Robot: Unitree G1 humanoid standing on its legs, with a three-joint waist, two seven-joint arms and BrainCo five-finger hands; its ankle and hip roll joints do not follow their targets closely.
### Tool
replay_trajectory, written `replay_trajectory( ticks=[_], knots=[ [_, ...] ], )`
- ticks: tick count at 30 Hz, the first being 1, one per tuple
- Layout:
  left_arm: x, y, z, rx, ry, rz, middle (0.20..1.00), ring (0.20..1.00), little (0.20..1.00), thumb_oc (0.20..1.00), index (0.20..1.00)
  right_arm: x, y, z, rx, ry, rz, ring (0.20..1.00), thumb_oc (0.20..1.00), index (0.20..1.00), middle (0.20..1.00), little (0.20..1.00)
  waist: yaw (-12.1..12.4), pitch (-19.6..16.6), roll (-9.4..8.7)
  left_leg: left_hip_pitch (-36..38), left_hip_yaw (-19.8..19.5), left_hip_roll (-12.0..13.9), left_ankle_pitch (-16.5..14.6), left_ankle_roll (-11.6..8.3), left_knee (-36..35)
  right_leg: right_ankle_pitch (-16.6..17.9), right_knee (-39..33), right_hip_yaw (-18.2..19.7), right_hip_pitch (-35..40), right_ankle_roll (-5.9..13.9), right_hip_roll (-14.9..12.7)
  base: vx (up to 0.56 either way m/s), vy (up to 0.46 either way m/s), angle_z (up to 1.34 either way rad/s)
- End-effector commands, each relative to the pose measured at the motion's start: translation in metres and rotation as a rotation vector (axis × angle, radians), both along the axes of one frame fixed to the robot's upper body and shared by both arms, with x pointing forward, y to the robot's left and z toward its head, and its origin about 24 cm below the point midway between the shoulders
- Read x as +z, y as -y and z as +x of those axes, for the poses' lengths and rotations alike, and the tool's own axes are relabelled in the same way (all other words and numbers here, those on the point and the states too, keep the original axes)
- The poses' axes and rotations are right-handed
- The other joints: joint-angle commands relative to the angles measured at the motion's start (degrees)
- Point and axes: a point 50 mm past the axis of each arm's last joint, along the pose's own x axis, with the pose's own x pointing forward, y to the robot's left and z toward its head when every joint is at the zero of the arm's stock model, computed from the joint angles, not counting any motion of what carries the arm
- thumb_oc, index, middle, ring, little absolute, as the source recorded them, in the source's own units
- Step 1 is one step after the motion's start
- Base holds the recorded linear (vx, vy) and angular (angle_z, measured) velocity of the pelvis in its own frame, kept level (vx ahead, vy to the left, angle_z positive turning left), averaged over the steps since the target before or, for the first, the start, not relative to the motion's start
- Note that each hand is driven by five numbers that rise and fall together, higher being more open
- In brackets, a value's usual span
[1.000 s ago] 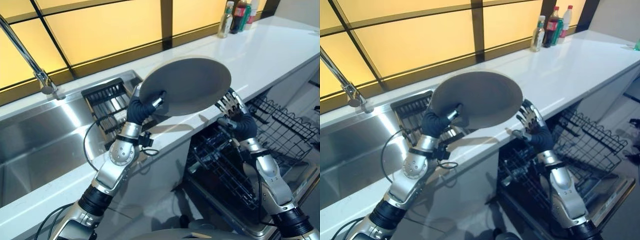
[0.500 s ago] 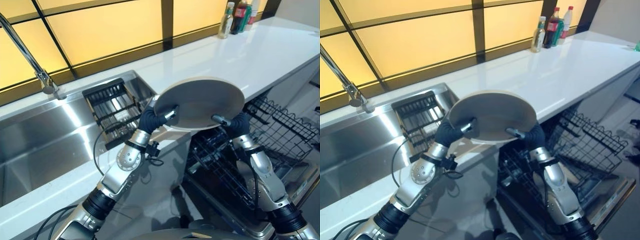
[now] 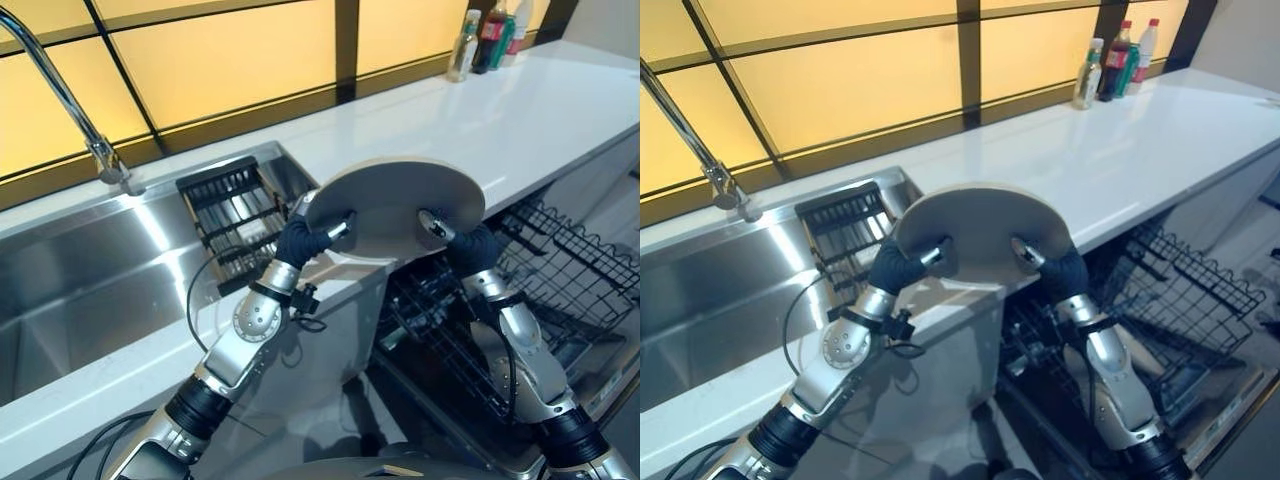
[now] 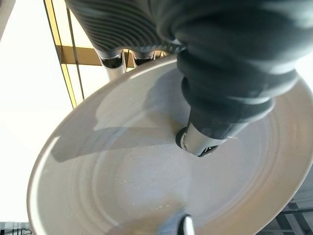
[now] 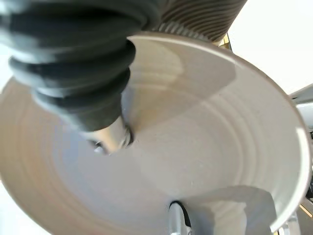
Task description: Pick up plates and place into dishwasher.
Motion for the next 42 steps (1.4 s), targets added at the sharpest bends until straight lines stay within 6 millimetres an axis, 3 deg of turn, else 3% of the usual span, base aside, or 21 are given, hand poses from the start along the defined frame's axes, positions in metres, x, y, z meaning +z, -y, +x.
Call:
replay_trajectory(
  ticks=[1,15,16,17,25,31,39,42],
  knots=[
    [0.004,0.005,-0.004,-0.043,0.048,-0.041,0.2,0.2,0.2,0.2,0.2,0.032,-0.012,-0.004,0.092,0.162,0.067,0.2,0.2,0.2,0.2,0.2,0.1,-2.1,-2.42,-4.8,-4.3,-0.6,1.2,4.17,0.7,-1.1,3.7,-0.9,-0.1,5.45,-3.6,0.0,0.0,0.0],
    [-0.001,-0.008,0.0,0.026,-0.005,-0.094,0.2,0.2,0.2,0.2,0.2,0.021,0.006,-0.007,0.007,0.141,0.034,0.2,0.2,0.2,0.2,0.2,-0.8,-2.5,-2.64,-4.6,-3.4,-0.3,1.2,4.04,0.5,-0.6,3.2,-0.5,-0.1,5.69,-3.6,0.0,0.0,0.0],
    [-0.001,-0.011,0.001,0.036,-0.013,-0.11,0.824,0.824,0.824,0.824,0.824,0.021,0.009,-0.008,-0.008,0.141,0.041,0.2,0.2,0.2,0.2,0.2,-0.9,-2.5,-2.67,-4.6,-3.3,-0.3,1.2,4.05,0.5,-0.5,3.2,-0.4,-0.2,5.71,-3.6,0.0,0.0,0.0],
    [-0.003,-0.014,0.001,0.043,-0.024,-0.127,1.0,1.0,1.0,1.0,1.0,0.02,0.015,-0.009,-0.033,0.137,0.053,0.2,0.2,0.2,0.2,0.2,-1.1,-2.5,-2.74,-4.6,-3.2,-0.3,1.2,4.08,0.5,-0.3,3.3,-0.2,-0.3,5.74,-3.7,0.0,0.0,0.0],
    [-0.008,-0.032,-0.005,-0.046,-0.108,-0.308,1.0,1.0,1.0,1.0,1.0,0.001,0.049,-0.014,-0.242,0.063,0.085,0.2,0.2,0.2,0.2,0.2,-3.2,-2.3,-2.78,-4.3,-1.2,0.1,0.9,4.13,0.3,0.6,3.6,1.4,-1.4,6.07,-3.4,-0.01,-0.006,-0.06],
    [-0.024,-0.055,-0.02,-0.111,-0.209,-0.472,1.0,1.0,1.0,1.0,1.0,-0.017,0.088,-0.032,-0.463,-0.021,0.103,0.2,0.2,0.2,0.2,0.2,-4.3,-2.1,-2.9,-4.5,0.5,0.2,0.4,4.45,0.8,1.0,4.1,3.0,-2.6,6.15,-3.3,0.01,-0.028,-0.09],
    [-0.028,-0.049,-0.03,-0.193,-0.263,-0.471,1.0,1.0,1.0,1.0,1.0,-0.028,0.115,-0.041,-0.767,-0.068,-0.038,0.2,0.2,0.2,0.2,0.2,-5.4,-1.6,-2.14,-4.3,0.6,0.5,0.2,4.28,0.3,1.3,3.3,3.5,-2.7,6.49,-3.4,0.03,-0.054,-0.06],
    [-0.032,-0.043,-0.032,-0.246,-0.302,-0.459,1.0,1.0,1.0,1.0,1.0,-0.041,0.124,-0.038,-0.829,-0.136,-0.121,0.2,0.2,0.2,0.2,0.2,-5.3,-1.5,-2.06,-4.3,0.8,0.8,0.1,4.1,0.3,1.1,3.0,3.1,-2.7,6.6,-3.6,0.04,-0.089,0.0]
  ],
)
